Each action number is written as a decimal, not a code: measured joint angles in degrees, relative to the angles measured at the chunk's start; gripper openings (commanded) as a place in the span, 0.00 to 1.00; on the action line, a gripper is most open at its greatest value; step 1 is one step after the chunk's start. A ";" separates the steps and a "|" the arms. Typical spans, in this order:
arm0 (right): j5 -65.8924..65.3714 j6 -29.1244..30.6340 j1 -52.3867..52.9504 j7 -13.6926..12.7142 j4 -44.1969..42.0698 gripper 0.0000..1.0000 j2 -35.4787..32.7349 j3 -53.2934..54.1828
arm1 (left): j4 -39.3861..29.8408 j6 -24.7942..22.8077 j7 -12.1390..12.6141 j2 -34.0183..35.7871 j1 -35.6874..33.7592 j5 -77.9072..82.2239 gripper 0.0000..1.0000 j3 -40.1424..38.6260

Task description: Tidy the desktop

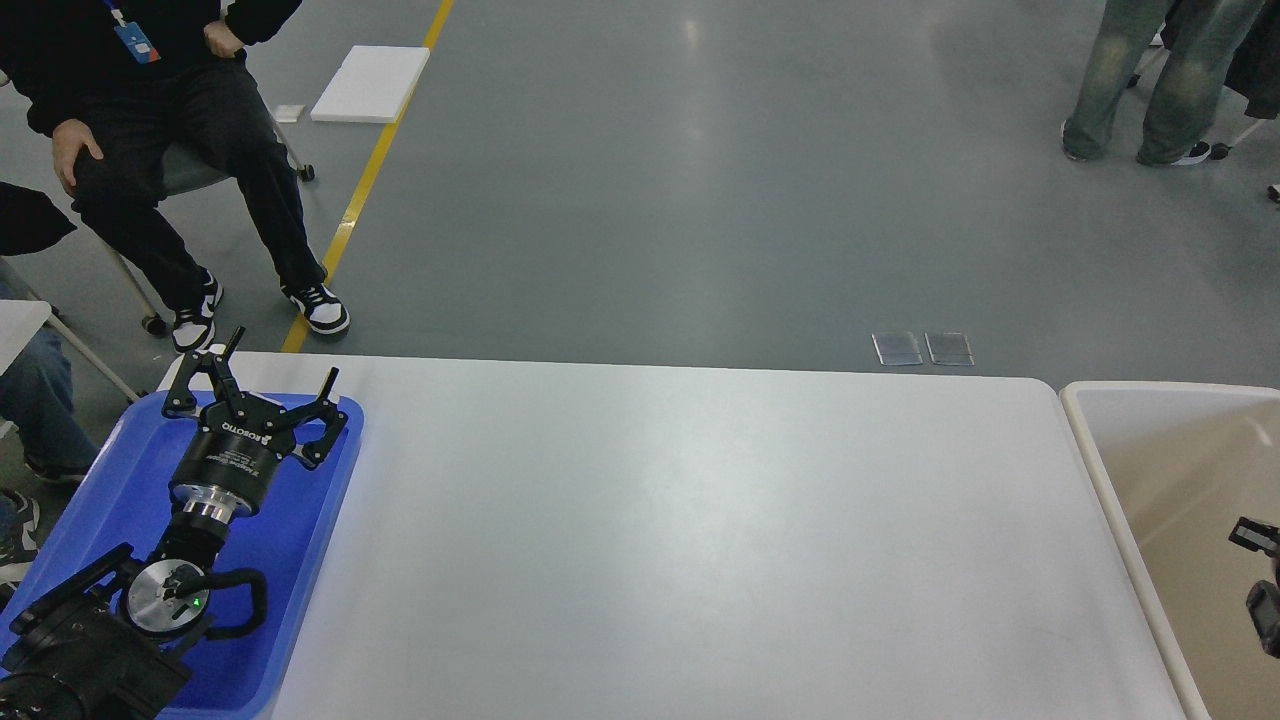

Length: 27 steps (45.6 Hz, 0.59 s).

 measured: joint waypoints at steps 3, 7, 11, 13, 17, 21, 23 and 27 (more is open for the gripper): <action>0.02 -1.51 -0.16 0.00 0.01 1.00 0.07 0.15 | 0.00 0.00 0.00 0.00 0.00 0.00 0.99 0.00; 0.11 -2.74 -0.31 0.00 0.16 1.00 0.15 0.28 | 0.01 0.00 0.00 0.00 0.00 0.00 0.99 0.00; 0.27 -3.59 -0.31 0.01 0.26 1.00 0.18 0.37 | 0.01 0.00 0.00 0.00 0.00 0.00 0.99 0.00; 0.33 -3.81 -0.28 0.01 0.40 1.00 0.19 0.40 | 0.01 0.00 0.01 0.00 0.00 0.00 0.99 0.00; 0.56 -4.15 0.02 0.01 1.73 1.00 -0.10 0.45 | 0.01 0.00 0.01 0.00 0.00 0.00 0.99 0.00; 0.78 -4.36 0.68 0.02 3.93 1.00 -1.24 0.51 | 0.01 0.00 0.01 0.00 0.00 0.00 0.99 0.00; 0.87 -4.46 1.19 0.02 5.11 1.00 -2.03 0.53 | 0.01 0.00 0.01 0.00 0.00 0.00 0.99 0.00; 1.06 -4.78 2.67 0.00 8.46 1.00 -4.24 1.06 | 0.01 0.00 0.04 0.00 0.00 0.00 0.99 0.00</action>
